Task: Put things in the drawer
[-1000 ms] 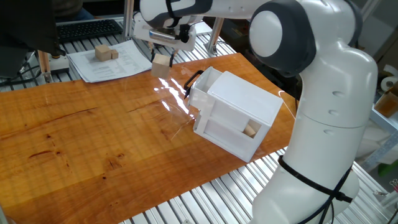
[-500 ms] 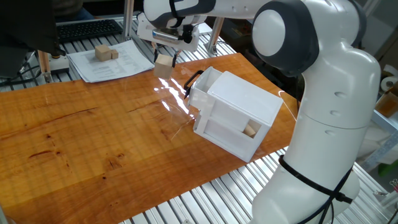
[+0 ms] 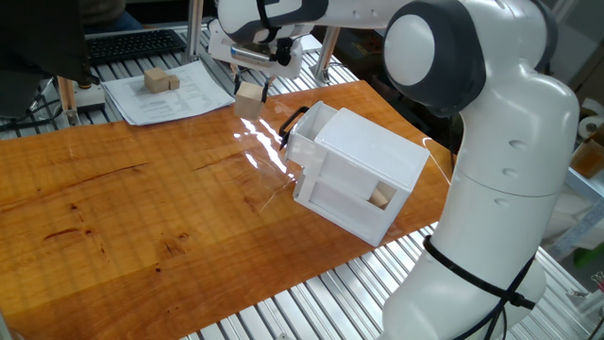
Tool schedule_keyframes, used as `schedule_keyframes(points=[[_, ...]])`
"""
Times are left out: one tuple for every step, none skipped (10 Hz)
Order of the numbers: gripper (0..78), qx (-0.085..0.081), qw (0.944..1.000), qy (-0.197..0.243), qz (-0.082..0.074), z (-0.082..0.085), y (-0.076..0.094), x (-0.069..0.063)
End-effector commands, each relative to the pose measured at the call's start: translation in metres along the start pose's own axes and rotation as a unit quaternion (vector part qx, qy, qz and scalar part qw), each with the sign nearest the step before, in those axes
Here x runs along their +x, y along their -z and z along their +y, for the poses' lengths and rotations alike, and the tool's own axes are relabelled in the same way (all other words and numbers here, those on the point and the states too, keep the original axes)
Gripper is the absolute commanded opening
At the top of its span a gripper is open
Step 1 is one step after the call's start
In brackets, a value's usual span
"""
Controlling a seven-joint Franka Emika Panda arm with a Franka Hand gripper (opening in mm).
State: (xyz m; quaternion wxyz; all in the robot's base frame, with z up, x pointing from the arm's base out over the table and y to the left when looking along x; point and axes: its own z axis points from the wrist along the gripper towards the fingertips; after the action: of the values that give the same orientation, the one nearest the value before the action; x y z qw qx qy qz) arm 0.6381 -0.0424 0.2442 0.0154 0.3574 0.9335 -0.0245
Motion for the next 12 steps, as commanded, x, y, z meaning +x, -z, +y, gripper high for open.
schedule_keyframes(points=[[1.3,-0.008,0.9997,-0.017,-0.013,0.000,0.002,-0.001],[1.3,-0.009,0.9996,-0.021,-0.014,0.000,0.002,-0.001],[1.3,-0.004,0.9994,-0.028,-0.017,0.000,0.002,-0.001],[1.3,0.001,0.9995,-0.027,-0.013,0.000,0.002,-0.001],[1.3,0.001,0.9996,-0.026,-0.012,-0.001,0.003,-0.001],[1.3,0.003,0.9996,-0.026,-0.011,-0.004,0.009,-0.001],[1.3,0.003,0.9996,-0.026,-0.011,-0.004,0.009,-0.001],[1.3,0.006,0.9996,-0.027,-0.004,-0.012,0.022,-0.003],[1.3,0.005,0.9996,-0.026,-0.002,-0.017,0.026,-0.004],[1.3,0.005,0.9997,-0.024,-0.003,-0.023,0.028,-0.005],[1.3,0.005,0.9997,-0.023,-0.003,-0.029,0.029,-0.005],[1.3,0.006,0.9997,-0.022,-0.003,-0.035,0.030,-0.005]])
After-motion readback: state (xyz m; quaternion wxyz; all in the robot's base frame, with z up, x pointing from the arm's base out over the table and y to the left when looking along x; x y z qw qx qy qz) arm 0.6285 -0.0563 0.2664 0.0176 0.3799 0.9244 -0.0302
